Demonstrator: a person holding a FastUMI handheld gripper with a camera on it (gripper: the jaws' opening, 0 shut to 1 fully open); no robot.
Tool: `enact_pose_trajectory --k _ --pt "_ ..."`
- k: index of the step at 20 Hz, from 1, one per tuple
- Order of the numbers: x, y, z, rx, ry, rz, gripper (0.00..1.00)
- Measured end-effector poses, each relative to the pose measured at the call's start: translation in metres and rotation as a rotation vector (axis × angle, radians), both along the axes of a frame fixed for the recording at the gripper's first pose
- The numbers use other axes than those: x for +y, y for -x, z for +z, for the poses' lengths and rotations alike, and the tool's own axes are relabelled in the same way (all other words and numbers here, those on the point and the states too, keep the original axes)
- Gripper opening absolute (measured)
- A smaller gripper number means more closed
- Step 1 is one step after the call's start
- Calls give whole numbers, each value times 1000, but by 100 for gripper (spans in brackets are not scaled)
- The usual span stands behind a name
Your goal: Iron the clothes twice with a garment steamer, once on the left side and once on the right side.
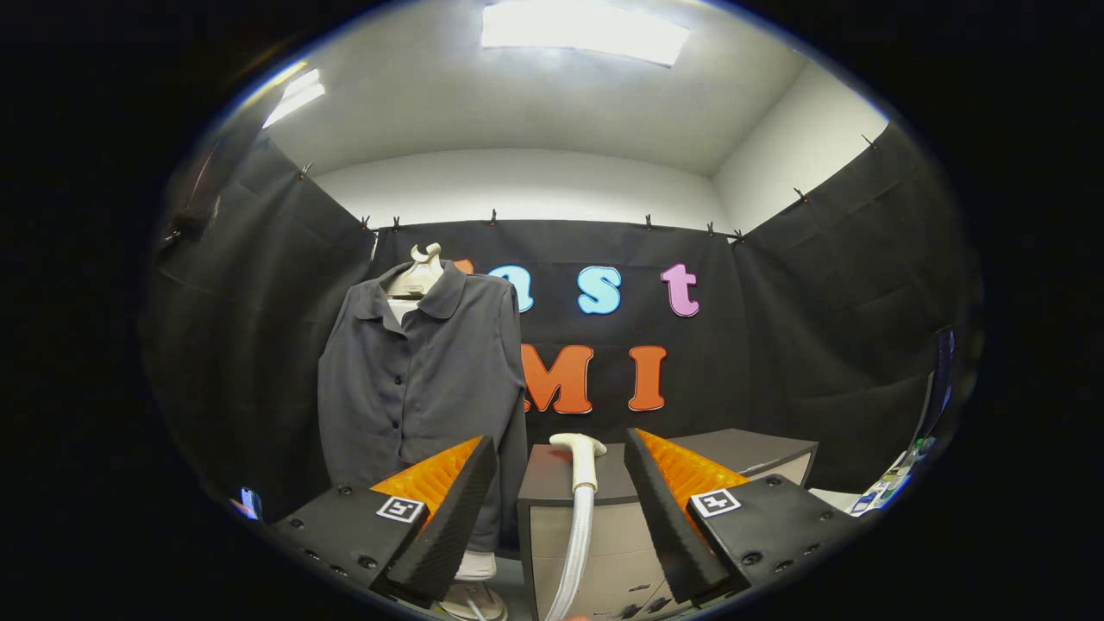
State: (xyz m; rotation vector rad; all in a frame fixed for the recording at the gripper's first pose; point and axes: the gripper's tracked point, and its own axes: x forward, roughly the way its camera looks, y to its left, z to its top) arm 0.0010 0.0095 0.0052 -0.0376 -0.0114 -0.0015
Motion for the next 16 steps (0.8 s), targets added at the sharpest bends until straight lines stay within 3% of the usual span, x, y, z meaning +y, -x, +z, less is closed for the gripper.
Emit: enact_pose_trajectory --k 16 --pt "2 -4 -2 2 2 1 96"
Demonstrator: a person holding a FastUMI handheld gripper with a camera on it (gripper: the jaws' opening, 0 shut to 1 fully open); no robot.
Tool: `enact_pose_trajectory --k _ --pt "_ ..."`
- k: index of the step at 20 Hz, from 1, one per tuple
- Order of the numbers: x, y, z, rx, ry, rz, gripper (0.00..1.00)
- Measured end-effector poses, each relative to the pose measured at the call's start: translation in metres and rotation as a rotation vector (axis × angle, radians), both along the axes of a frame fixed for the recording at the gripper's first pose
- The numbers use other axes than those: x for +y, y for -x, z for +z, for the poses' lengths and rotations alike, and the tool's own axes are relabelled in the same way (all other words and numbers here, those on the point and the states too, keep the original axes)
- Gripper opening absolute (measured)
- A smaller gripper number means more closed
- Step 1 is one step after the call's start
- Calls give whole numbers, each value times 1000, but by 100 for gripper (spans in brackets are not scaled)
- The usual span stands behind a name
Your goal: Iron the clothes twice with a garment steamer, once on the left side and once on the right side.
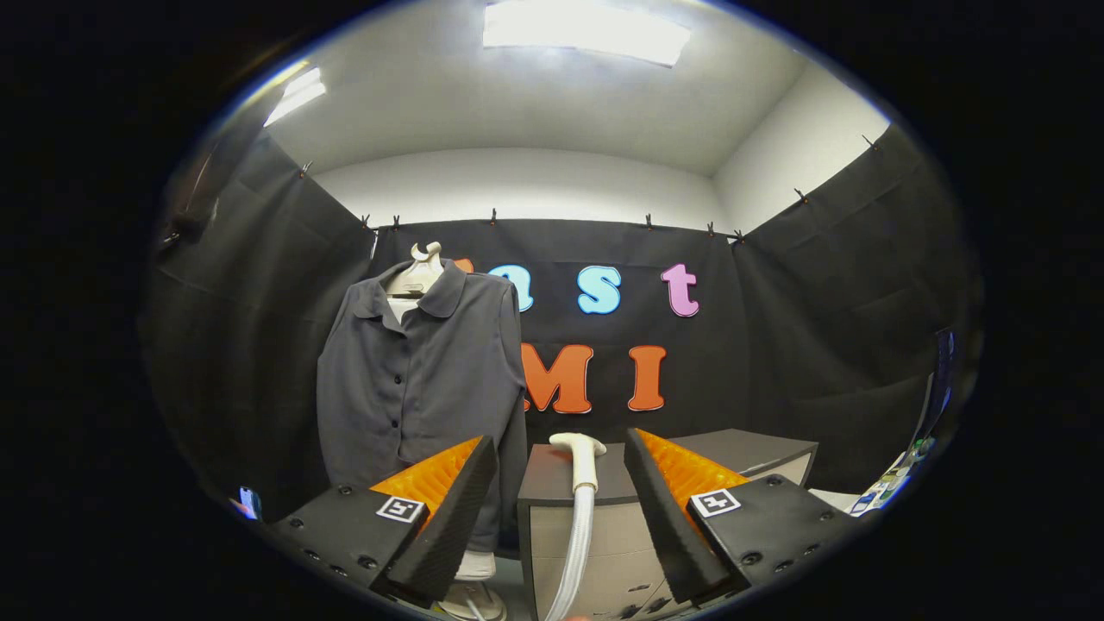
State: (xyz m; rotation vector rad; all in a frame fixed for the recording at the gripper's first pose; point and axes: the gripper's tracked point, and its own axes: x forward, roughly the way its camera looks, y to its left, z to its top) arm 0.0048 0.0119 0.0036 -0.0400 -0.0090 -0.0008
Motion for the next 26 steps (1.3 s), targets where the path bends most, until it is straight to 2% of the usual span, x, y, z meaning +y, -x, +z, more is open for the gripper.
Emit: enact_pose_trajectory --k 26 --pt "7 -12 -5 8 7 6 96"
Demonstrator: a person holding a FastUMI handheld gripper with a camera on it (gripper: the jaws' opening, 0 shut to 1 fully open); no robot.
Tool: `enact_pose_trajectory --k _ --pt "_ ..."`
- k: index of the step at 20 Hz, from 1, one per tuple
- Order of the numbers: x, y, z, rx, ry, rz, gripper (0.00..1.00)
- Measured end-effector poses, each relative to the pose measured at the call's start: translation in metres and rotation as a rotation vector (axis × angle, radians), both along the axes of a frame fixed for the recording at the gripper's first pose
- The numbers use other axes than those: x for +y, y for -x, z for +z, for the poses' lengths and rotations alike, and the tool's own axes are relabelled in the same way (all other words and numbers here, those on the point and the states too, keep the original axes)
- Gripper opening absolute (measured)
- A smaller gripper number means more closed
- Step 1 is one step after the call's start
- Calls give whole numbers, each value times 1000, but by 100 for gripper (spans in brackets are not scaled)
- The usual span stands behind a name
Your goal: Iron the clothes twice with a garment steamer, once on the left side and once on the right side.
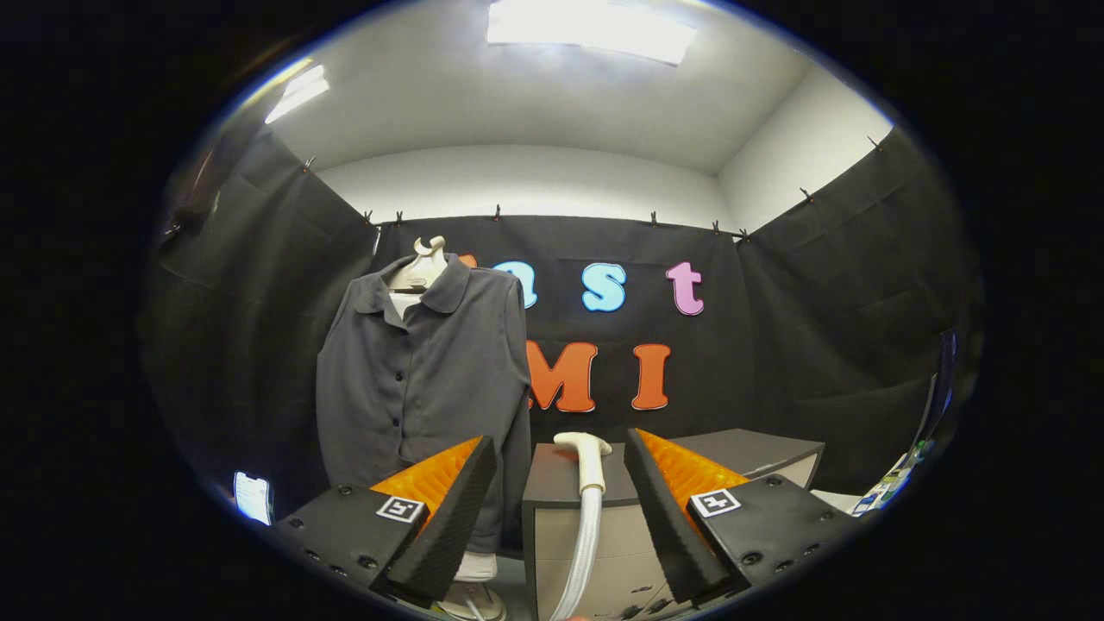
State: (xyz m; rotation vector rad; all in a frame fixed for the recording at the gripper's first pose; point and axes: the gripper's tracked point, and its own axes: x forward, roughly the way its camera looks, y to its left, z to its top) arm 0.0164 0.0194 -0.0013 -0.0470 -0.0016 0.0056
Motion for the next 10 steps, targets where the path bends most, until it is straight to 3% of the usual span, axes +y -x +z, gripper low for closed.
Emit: enact_pose_trajectory --k 10 --pt "-1 -17 -1 13 -30 -28 97"
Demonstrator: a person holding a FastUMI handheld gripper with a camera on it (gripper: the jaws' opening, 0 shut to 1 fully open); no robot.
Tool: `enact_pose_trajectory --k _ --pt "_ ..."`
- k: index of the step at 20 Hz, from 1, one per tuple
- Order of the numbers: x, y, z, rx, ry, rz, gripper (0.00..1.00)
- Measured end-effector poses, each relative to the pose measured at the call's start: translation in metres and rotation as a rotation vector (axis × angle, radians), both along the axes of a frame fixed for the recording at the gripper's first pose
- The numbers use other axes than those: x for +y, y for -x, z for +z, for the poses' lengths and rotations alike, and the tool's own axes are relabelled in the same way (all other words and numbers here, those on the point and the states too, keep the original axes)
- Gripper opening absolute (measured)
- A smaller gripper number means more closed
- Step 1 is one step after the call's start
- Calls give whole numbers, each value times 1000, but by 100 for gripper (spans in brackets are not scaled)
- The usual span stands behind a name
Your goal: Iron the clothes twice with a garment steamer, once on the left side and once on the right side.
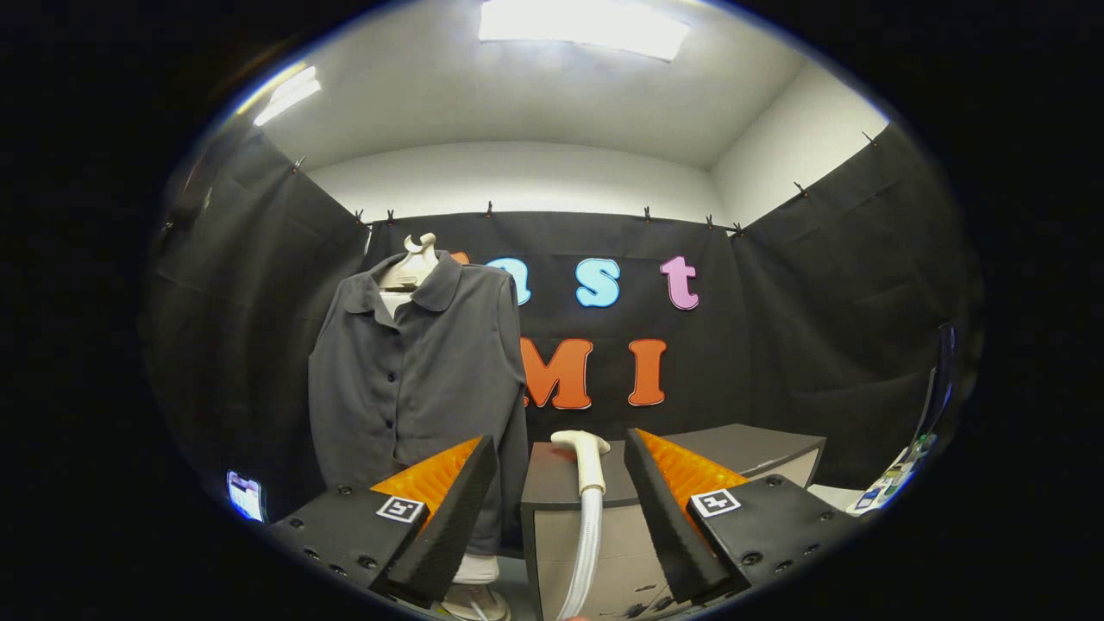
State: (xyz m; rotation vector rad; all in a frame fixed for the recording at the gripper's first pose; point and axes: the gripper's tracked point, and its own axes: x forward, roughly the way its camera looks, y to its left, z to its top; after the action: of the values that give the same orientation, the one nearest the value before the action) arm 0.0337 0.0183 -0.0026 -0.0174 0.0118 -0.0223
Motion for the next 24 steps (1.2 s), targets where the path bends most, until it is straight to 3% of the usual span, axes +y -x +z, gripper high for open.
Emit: enact_pose_trajectory --k 7,15,20,24 --pt "13 -53 29 -4 -14 22 96" --pt "-15 -169 21 149 -7 23 98" --pt "-36 -244 -43 344 -48 50 98" --pt "-45 -272 -117 546 -131 75 99"
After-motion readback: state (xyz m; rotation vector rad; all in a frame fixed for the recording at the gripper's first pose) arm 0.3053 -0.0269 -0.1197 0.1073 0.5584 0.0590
